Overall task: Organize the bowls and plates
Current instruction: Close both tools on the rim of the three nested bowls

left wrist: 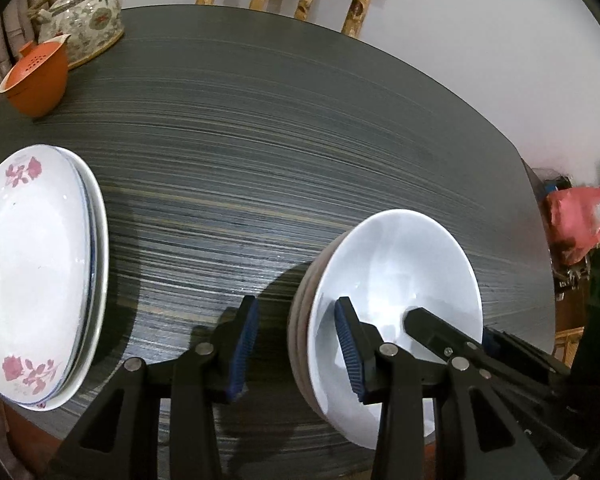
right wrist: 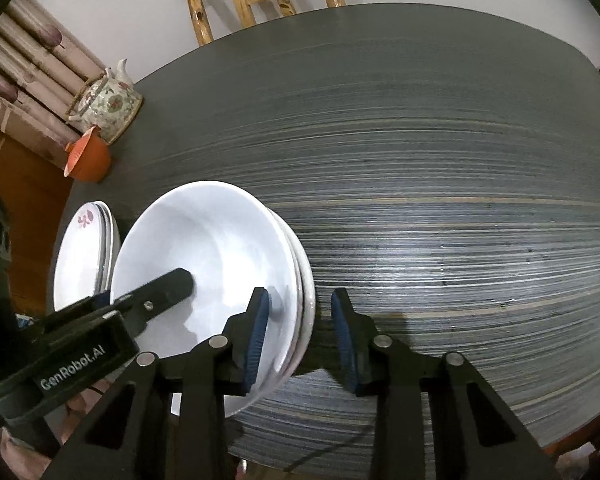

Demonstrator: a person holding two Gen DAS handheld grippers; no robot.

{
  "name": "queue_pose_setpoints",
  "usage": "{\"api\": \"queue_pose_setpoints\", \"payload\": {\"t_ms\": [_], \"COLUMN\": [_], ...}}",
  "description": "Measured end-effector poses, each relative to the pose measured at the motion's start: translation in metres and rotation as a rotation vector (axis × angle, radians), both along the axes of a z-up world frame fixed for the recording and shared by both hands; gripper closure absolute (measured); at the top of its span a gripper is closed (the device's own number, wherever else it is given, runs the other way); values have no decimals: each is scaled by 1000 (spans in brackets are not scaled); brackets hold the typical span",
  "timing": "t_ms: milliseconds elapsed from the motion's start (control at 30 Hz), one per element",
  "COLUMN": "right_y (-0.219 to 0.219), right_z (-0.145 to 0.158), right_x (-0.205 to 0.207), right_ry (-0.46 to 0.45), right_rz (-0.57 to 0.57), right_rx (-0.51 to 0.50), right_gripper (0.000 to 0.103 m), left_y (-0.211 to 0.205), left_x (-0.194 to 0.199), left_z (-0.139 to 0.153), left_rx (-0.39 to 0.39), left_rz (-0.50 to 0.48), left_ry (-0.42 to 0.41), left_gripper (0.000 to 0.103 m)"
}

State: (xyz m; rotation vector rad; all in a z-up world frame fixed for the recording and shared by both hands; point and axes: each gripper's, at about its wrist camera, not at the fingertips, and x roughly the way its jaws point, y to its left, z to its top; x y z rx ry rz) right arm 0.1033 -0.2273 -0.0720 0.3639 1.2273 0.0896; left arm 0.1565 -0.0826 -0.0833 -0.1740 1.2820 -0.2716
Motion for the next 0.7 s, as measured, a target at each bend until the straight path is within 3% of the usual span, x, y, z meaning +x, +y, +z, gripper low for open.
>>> {"api": "queue_pose_setpoints", "payload": {"t_ms": [100, 700], "right_y": [1, 8], "right_z": [-1, -1], "right_x": [1, 3], "right_ry": [-7, 6], "right_rz": [2, -17], "right_rx": [15, -6], "right_gripper": [80, 79], "left_y": [-1, -6], "left_x": [-1, -1], "left_z": [-2, 3], "left_rx": [-29, 10], "left_rz": [-20, -26], "left_ry": [2, 2], "left_gripper": [76, 76]}}
